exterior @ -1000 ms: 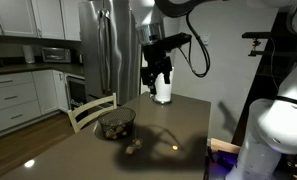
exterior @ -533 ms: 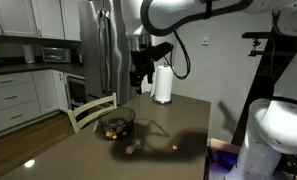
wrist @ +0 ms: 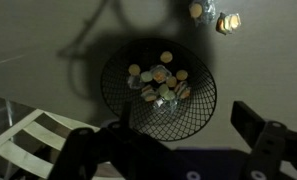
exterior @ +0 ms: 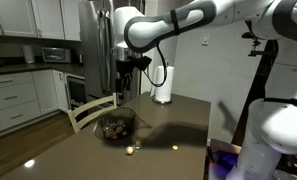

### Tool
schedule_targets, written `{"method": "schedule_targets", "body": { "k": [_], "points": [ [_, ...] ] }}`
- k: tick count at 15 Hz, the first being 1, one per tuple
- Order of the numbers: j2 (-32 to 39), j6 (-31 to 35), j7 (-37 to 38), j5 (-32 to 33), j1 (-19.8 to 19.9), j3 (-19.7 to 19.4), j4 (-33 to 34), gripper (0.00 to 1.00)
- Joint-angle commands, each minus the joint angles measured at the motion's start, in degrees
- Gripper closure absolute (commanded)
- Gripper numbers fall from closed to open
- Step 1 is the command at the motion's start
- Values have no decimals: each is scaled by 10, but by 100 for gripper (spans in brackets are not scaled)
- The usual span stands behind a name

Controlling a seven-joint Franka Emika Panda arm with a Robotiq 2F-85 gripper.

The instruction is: Move a packet from the basket to the counter

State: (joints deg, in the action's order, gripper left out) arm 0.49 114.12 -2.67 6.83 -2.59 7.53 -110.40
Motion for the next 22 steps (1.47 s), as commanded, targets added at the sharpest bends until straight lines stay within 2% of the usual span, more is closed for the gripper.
{"method": "schedule_targets", "body": {
  "k": [1, 4, 7, 13, 20, 21, 22],
  "points": [
    [70, 15, -113, -78, 1, -19, 50, 0],
    [124, -2, -180, -137, 11, -21, 81, 0],
    [176, -21, -201, -161, 18, -20, 107, 0],
    [260, -35, -164, -137, 16, -25, 137, 0],
    [304, -23, -151, -129, 15, -27, 153, 0],
    [308, -23, -149, -125, 14, -28, 156, 3],
    [312, -25, -146, -122, 13, -29, 158, 17]
  ]
}}
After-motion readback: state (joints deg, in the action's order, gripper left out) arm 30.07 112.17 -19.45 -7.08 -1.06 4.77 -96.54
